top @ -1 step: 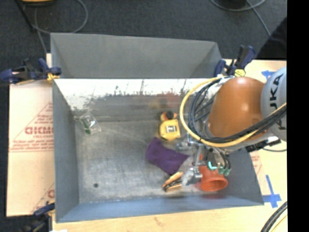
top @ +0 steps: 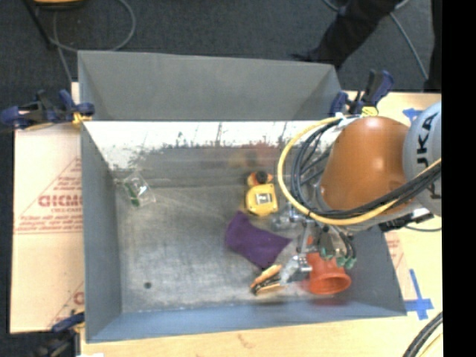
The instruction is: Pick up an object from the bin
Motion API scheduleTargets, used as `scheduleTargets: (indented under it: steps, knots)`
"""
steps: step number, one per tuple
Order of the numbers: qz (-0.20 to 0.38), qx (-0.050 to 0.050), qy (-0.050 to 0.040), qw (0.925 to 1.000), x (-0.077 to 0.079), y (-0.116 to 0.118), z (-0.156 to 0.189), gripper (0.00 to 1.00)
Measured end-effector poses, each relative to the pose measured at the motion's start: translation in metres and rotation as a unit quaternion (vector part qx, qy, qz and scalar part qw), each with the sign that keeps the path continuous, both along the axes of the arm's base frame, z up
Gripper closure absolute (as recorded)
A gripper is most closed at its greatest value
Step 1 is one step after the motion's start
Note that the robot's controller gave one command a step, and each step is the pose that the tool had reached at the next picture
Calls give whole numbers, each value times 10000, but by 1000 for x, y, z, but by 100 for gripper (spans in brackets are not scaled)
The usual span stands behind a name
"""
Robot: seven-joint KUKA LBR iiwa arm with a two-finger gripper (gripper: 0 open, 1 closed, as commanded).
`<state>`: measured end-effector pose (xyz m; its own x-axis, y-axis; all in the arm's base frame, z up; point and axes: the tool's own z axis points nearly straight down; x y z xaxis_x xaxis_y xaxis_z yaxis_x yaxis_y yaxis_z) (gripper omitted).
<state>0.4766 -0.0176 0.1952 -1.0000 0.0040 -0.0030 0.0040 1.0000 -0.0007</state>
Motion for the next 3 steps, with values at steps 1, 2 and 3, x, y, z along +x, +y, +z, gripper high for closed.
scheduleTargets:
  steps: [1, 2, 3]
  knots:
    - [-32, 10, -36, 10000, 3, 13, -55, 0]
    - [-96, 15, -17, 10000, 4, 23, -112, 0]
    - [-164, 7, -16, 9999, 5, 22, -116, 0]
